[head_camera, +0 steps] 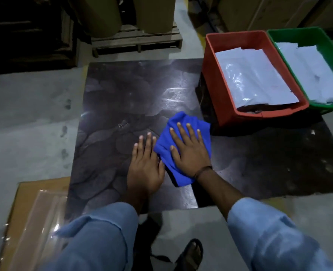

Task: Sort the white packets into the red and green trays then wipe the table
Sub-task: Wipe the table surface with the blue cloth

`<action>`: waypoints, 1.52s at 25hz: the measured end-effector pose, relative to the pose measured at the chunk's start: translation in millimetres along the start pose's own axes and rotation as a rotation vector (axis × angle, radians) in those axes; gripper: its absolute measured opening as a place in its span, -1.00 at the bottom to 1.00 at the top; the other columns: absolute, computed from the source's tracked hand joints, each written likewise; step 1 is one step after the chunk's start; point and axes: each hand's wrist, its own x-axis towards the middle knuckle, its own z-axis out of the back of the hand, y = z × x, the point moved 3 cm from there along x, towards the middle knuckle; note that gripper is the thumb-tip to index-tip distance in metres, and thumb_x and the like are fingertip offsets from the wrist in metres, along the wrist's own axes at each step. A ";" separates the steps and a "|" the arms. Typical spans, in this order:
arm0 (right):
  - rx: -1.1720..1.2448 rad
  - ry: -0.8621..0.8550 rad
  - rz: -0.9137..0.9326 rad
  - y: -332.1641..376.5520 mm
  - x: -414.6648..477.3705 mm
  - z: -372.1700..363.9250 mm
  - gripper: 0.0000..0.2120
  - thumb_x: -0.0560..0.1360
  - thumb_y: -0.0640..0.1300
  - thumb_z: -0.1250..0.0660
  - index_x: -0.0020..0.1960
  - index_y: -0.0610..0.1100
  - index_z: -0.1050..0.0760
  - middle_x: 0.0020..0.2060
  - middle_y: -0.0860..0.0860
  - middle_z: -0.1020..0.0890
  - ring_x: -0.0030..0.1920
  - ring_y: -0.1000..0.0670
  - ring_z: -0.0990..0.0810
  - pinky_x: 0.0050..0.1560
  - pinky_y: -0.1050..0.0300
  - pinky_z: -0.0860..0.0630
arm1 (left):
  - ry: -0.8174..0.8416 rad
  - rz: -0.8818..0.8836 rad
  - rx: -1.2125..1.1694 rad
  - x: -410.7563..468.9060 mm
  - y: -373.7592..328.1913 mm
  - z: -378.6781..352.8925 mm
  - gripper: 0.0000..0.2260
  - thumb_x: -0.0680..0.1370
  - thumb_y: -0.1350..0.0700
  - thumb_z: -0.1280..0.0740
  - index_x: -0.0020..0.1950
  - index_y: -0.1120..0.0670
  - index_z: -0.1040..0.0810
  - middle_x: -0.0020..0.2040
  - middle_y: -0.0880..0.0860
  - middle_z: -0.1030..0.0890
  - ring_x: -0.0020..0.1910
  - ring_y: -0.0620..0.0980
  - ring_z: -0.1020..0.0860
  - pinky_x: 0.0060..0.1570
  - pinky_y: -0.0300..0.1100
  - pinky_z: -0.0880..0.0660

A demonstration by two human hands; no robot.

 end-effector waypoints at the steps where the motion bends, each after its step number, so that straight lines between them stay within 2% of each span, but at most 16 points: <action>1: 0.004 0.005 0.041 -6.0 -27.2 3.8 -0.42 0.61 0.15 -0.06 0.59 0.04 -0.10 0.59 0.00 -0.12 0.59 -0.12 0.01 0.53 -0.23 0.00 | -0.015 -0.008 0.009 -1.2 0.9 -1.4 -0.36 0.61 -0.06 -0.15 0.62 0.21 -0.16 0.65 0.18 -0.08 0.64 0.19 -0.02 0.54 0.18 -0.13; 5: -0.006 0.029 0.087 -46.8 -101.6 12.7 -0.42 0.62 0.15 -0.04 0.60 0.07 -0.02 0.60 0.05 -0.02 0.60 -0.08 0.11 0.54 -0.21 0.00 | -0.011 0.030 0.010 0.7 -0.8 -2.4 -0.34 0.63 -0.15 -0.09 0.64 0.18 -0.10 0.66 0.15 -0.04 0.65 0.16 0.02 0.57 0.15 -0.06; 7: -0.014 -0.007 0.033 -53.9 -79.9 8.6 -0.43 0.62 0.15 -0.04 0.60 0.08 -0.05 0.60 0.04 -0.04 0.60 -0.09 0.08 0.53 -0.21 -0.01 | -0.018 0.034 0.012 1.0 -0.5 -2.9 -0.33 0.62 -0.15 -0.11 0.64 0.17 -0.10 0.66 0.14 -0.05 0.64 0.16 0.01 0.58 0.14 -0.05; 11: 0.030 -0.036 -0.076 -28.5 11.8 -1.7 -0.43 0.58 0.15 -0.04 0.56 0.03 -0.20 0.57 -0.04 -0.20 0.57 -0.17 -0.10 0.52 -0.25 -0.05 | -0.020 0.031 0.018 1.0 -0.7 -4.3 -0.34 0.61 -0.14 -0.11 0.63 0.17 -0.14 0.66 0.14 -0.07 0.64 0.18 -0.03 0.59 0.13 -0.04; 13: 0.039 -0.029 -0.068 -13.3 28.4 -6.3 -0.42 0.57 0.15 -0.04 0.56 0.01 -0.22 0.56 -0.05 -0.22 0.56 -0.17 -0.12 0.52 -0.26 -0.03 | -0.013 0.032 0.022 2.3 0.0 -5.3 -0.34 0.59 -0.14 -0.10 0.62 0.18 -0.18 0.66 0.14 -0.08 0.63 0.19 -0.05 0.58 0.14 -0.06; 15: 0.038 -0.052 0.048 -3.7 7.1 -6.6 -0.42 0.59 0.14 -0.04 0.57 0.01 -0.17 0.58 -0.04 -0.18 0.58 -0.15 -0.07 0.53 -0.24 -0.01 | -0.013 0.038 0.010 3.1 1.5 -6.1 -0.32 0.57 -0.13 -0.08 0.62 0.18 -0.17 0.65 0.15 -0.10 0.63 0.20 -0.07 0.57 0.16 -0.09; 18: 0.035 -0.023 0.184 -14.2 -70.2 0.6 -0.42 0.61 0.15 -0.04 0.59 0.03 -0.09 0.60 -0.01 -0.08 0.60 -0.12 0.03 0.54 -0.21 0.01 | -0.005 0.028 -0.008 1.8 0.4 -3.9 -0.31 0.58 -0.16 -0.07 0.63 0.17 -0.14 0.66 0.14 -0.08 0.64 0.18 -0.05 0.57 0.17 -0.10; 20: 0.021 -0.030 0.176 -40.3 -81.6 2.8 -0.42 0.61 0.16 -0.05 0.59 0.04 -0.10 0.60 0.00 -0.08 0.60 -0.10 0.03 0.53 -0.21 -0.03 | -0.008 0.038 -0.002 4.0 -0.5 -2.9 -0.31 0.60 -0.18 -0.07 0.64 0.15 -0.12 0.66 0.12 -0.05 0.64 0.15 0.00 0.59 0.13 -0.05; 22: 0.003 -0.047 0.069 -53.6 -61.4 2.9 -0.42 0.60 0.17 -0.05 0.58 0.04 -0.13 0.59 -0.02 -0.10 0.59 -0.12 0.00 0.51 -0.23 -0.07 | -0.004 0.049 -0.002 2.7 -0.7 -3.1 -0.31 0.60 -0.18 -0.08 0.64 0.15 -0.11 0.67 0.11 -0.04 0.65 0.14 0.01 0.59 0.11 -0.03; 24: 0.013 -0.056 -0.031 -45.8 -38.2 2.1 -0.37 0.57 0.27 -0.03 0.58 0.04 -0.14 0.59 -0.04 -0.12 0.59 -0.15 -0.01 0.50 -0.27 -0.04 | -0.001 0.023 0.004 2.6 1.4 -3.0 -0.31 0.59 -0.17 -0.08 0.64 0.16 -0.12 0.66 0.13 -0.06 0.64 0.17 -0.03 0.58 0.14 -0.07; 26: 0.017 -0.022 0.003 -26.7 -37.5 -0.8 -0.29 0.54 0.38 0.00 0.58 0.06 -0.12 0.59 -0.05 -0.10 0.59 -0.17 0.01 0.51 -0.29 0.02 | 0.022 0.002 0.029 3.9 1.7 -2.2 -0.30 0.57 -0.16 -0.06 0.63 0.18 -0.13 0.66 0.15 -0.07 0.63 0.21 -0.05 0.55 0.20 -0.12; 28: 0.001 -0.026 0.070 -28.9 -60.6 -1.1 -0.31 0.55 0.36 0.00 0.59 0.07 -0.10 0.60 -0.04 -0.09 0.59 -0.15 0.03 0.50 -0.29 0.00 | 0.041 0.064 0.038 3.1 -8.3 -4.1 -0.28 0.58 -0.22 -0.01 0.63 0.20 -0.12 0.65 0.18 -0.06 0.62 0.26 -0.05 0.55 0.23 -0.10; 30: 0.017 -0.052 0.039 -59.0 -88.3 2.2 -0.35 0.57 0.31 -0.02 0.59 0.09 -0.10 0.60 -0.02 -0.09 0.60 -0.12 0.03 0.50 -0.27 -0.04 | 0.059 0.149 0.012 1.4 -34.6 -8.9 -0.22 0.58 -0.28 0.00 0.63 0.23 -0.10 0.65 0.25 -0.03 0.61 0.32 -0.01 0.57 0.23 0.00; 31: 0.017 -0.063 -0.008 -80.0 -100.9 6.1 -0.37 0.57 0.29 -0.04 0.59 0.09 -0.10 0.60 -0.01 -0.09 0.60 -0.11 0.02 0.50 -0.26 -0.04 | 0.061 0.134 0.001 0.7 -57.2 -11.8 -0.21 0.58 -0.30 -0.01 0.62 0.25 -0.10 0.64 0.27 -0.02 0.61 0.34 0.02 0.57 0.23 0.02; 35: -0.053 -0.091 -0.264 -194.6 -131.8 16.4 -0.39 0.56 0.24 -0.06 0.57 0.09 -0.17 0.57 -0.05 -0.19 0.57 -0.17 -0.12 0.50 -0.27 -0.09 | 0.093 -0.164 -0.025 16.9 -179.2 -29.2 -0.22 0.59 -0.29 -0.04 0.62 0.25 -0.13 0.65 0.24 0.00 0.63 0.27 0.04 0.56 0.23 -0.03; 38: -0.091 -0.144 -0.565 -295.7 -134.5 24.9 -0.38 0.54 0.25 -0.01 0.52 0.02 -0.30 0.52 -0.14 -0.30 0.50 -0.26 -0.25 0.44 -0.33 -0.20 | 0.116 -0.108 -0.011 27.6 -222.6 -35.8 -0.20 0.60 -0.32 -0.05 0.63 0.23 -0.08 0.65 0.23 0.02 0.63 0.26 0.06 0.56 0.24 -0.02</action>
